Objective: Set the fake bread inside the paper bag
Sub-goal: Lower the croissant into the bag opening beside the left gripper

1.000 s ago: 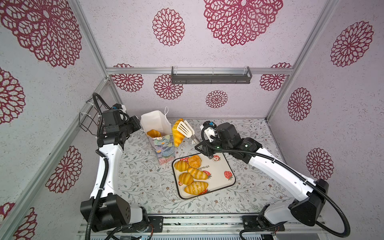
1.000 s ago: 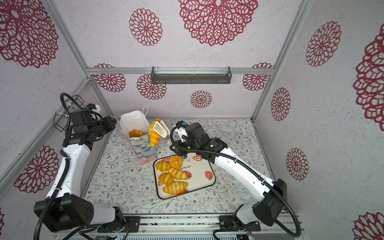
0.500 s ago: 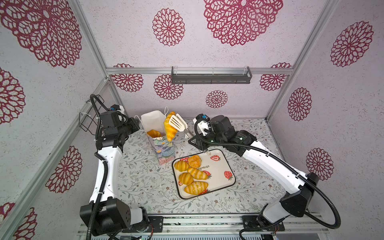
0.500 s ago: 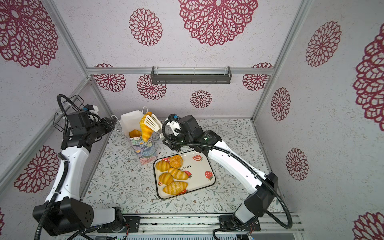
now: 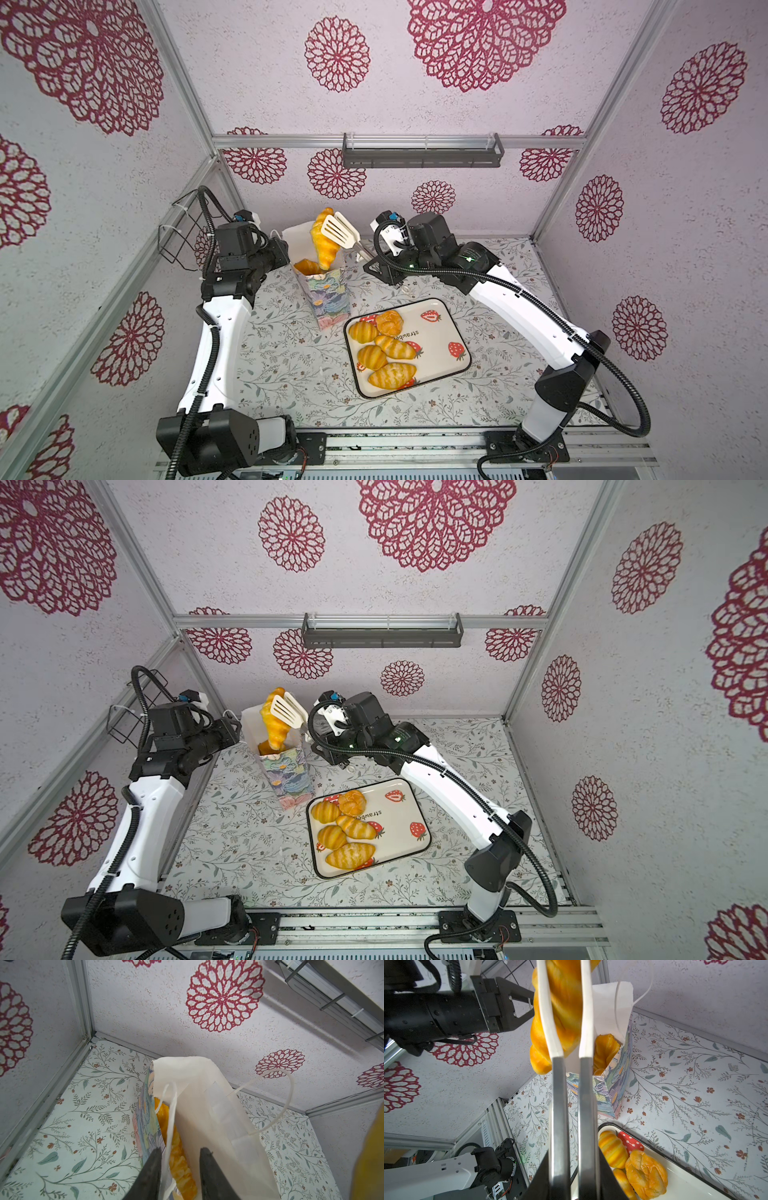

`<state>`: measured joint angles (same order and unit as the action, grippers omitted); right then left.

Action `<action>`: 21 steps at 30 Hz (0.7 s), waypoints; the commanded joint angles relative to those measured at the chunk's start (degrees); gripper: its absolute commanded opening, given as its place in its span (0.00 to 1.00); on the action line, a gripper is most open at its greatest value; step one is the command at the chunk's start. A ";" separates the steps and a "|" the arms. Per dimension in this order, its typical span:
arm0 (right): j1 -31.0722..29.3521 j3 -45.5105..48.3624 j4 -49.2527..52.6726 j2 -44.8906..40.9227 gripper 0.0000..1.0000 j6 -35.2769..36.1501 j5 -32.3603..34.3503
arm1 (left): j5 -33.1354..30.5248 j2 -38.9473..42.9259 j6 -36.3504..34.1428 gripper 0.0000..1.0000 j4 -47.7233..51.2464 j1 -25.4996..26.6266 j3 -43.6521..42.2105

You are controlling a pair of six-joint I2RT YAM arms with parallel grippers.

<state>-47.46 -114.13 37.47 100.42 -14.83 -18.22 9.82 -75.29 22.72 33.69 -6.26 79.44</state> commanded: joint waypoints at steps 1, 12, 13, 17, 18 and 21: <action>-0.59 -5.47 -0.68 0.69 0.28 2.90 -1.53 | -2.91 0.64 -1.12 0.35 0.81 0.89 0.20; -0.85 -16.83 5.39 9.33 0.28 6.28 -0.49 | -4.03 -0.72 -1.63 0.16 0.43 1.05 -0.44; -0.88 -17.66 5.98 10.01 0.28 6.55 -0.15 | -3.63 -0.89 -1.66 0.14 0.42 1.08 -0.56; -0.85 -20.00 7.43 12.11 0.28 7.30 1.14 | -2.56 -1.31 -1.91 0.06 0.32 1.00 -1.02; -0.87 -20.54 7.76 12.50 0.28 7.51 1.44 | -2.57 -1.27 -1.91 0.04 0.23 0.99 -1.04; -0.87 -21.23 8.22 13.21 0.28 7.84 2.26 | -2.91 -1.35 -1.90 0.00 0.31 0.42 -1.05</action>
<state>-47.97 -132.25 47.18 114.89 -8.91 -17.08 6.92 -76.14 21.41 34.61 -5.50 78.78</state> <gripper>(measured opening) 0.289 0.051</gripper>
